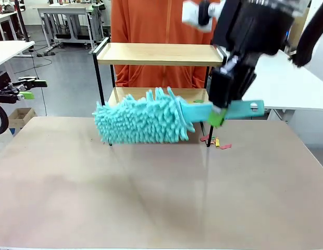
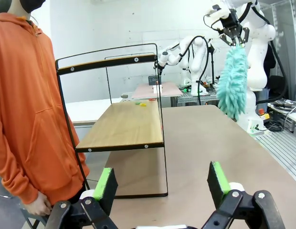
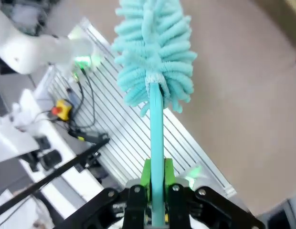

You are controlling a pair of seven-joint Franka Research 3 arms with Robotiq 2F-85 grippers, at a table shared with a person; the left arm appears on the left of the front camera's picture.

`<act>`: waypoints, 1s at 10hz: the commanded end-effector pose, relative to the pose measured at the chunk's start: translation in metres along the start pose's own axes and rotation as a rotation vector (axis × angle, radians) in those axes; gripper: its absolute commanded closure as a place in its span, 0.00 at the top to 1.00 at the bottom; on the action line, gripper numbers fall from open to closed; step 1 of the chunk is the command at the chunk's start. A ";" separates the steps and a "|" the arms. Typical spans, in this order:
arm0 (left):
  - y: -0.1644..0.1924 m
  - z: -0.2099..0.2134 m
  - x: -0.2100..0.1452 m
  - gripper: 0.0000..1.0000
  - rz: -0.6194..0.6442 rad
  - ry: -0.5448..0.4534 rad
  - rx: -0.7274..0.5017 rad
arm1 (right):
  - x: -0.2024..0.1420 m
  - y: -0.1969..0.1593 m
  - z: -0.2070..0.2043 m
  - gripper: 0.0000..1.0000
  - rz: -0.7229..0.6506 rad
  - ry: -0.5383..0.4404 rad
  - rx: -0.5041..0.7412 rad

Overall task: Clean the shelf.
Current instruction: Clean the specific section of the Shelf indicated by the human with the Duster.

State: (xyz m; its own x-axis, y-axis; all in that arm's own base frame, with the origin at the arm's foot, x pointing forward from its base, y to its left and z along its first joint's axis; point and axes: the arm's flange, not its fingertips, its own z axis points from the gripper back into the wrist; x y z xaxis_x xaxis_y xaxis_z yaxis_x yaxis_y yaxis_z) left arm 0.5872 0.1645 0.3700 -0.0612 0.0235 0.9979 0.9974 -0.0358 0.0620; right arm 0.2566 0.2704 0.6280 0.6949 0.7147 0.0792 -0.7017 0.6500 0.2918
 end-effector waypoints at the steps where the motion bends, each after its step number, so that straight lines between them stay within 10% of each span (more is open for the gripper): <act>1: -0.001 0.000 0.003 1.00 -0.010 0.001 -0.002 | -0.021 -0.023 -0.022 0.13 0.054 0.081 -0.043; 10: -0.001 0.000 0.003 1.00 -0.010 0.001 -0.002 | -0.085 -0.129 -0.051 0.13 0.096 0.102 0.066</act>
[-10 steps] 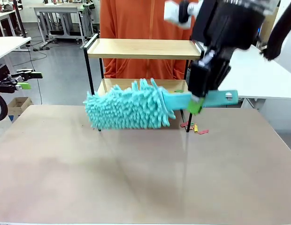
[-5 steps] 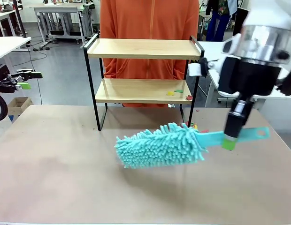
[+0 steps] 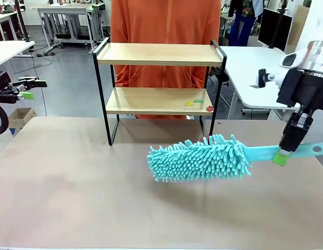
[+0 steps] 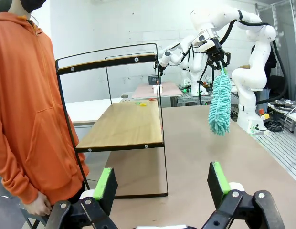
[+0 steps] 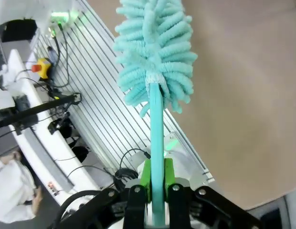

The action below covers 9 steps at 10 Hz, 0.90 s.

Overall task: Clean the shelf.
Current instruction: Clean the specific section of the Shelf indicated by the human with the Duster, then hand the Duster back to the human.

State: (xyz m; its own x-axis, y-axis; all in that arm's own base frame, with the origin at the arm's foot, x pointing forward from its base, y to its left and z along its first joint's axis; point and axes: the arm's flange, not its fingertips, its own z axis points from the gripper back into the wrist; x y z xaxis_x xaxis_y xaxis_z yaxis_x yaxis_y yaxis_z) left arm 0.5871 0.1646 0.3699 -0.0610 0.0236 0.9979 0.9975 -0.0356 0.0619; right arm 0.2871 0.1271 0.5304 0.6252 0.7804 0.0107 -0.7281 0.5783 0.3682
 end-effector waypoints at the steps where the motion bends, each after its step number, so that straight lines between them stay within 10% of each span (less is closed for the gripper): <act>1: -0.001 -0.001 0.003 1.00 -0.010 0.001 -0.003 | 0.005 0.014 -0.001 0.13 0.027 0.007 -0.019; 9: -0.001 -0.001 0.003 1.00 -0.010 0.001 -0.003 | 0.005 0.014 -0.001 0.13 0.027 0.007 -0.019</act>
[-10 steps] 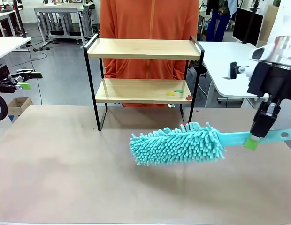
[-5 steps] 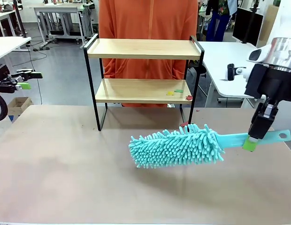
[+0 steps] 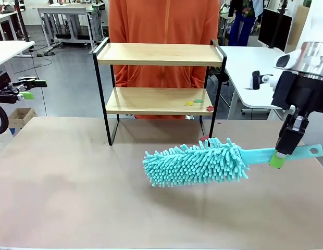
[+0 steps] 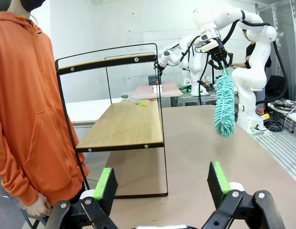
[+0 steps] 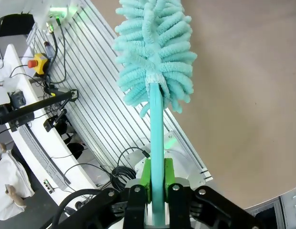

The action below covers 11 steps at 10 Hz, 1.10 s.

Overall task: Clean the shelf.
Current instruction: Hand the Duster back to the human.

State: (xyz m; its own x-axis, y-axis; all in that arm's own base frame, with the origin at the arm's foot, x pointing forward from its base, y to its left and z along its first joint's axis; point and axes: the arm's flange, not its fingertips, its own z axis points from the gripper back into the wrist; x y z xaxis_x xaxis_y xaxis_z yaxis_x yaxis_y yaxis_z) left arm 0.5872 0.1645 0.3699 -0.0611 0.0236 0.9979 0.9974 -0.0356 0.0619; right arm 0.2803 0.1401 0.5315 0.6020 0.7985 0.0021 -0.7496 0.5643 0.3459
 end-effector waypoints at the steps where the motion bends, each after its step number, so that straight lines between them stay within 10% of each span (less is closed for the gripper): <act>1: -0.001 -0.001 0.003 1.00 -0.010 0.001 -0.003 | -0.001 0.001 0.003 0.13 0.002 -0.011 0.005; 4: -0.011 -0.022 0.008 1.00 -0.067 0.025 -0.008 | 0.005 -0.022 0.012 0.13 0.070 -0.026 0.017; 11: -0.157 -0.158 -0.004 1.00 0.002 0.008 0.099 | 0.017 -0.117 0.016 0.13 0.466 -0.243 -0.049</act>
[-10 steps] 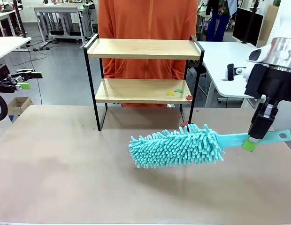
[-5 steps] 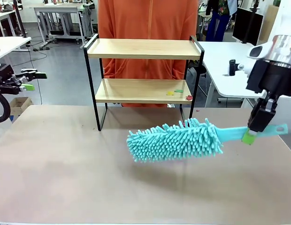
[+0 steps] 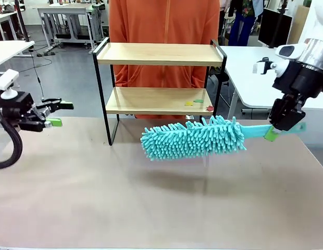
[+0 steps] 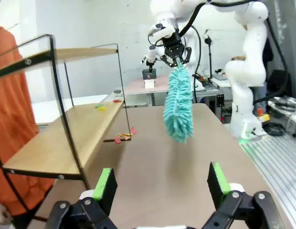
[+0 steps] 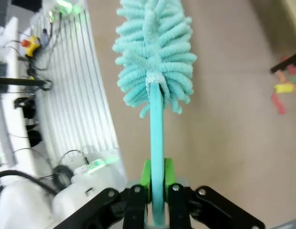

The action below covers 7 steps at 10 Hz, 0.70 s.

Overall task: Clean the shelf.
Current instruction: Hand the Duster back to the human.

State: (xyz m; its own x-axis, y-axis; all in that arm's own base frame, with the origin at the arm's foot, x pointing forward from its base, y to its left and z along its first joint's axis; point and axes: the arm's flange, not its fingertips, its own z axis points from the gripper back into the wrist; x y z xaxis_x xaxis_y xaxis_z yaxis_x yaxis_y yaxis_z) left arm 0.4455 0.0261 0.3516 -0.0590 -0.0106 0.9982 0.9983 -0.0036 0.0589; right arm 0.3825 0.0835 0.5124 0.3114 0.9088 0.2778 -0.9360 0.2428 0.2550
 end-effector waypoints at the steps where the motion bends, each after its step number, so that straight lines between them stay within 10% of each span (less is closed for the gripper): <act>1: -0.034 -0.025 0.004 1.00 0.032 -0.045 0.097 | 0.000 -0.006 -0.006 0.13 0.124 -0.104 -0.059; 7: -0.062 -0.049 -0.009 1.00 0.119 -0.044 0.112 | 0.006 -0.017 0.004 0.13 0.326 -0.140 -0.056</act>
State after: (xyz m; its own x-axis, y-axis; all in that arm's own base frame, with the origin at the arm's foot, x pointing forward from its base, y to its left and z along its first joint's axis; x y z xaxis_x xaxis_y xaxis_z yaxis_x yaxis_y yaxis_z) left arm 0.3884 -0.0268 0.3372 0.0924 0.0242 0.9954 0.9877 0.1248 -0.0947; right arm 0.3967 0.0913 0.5151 0.0361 0.8866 0.4611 -0.9983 0.0107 0.0577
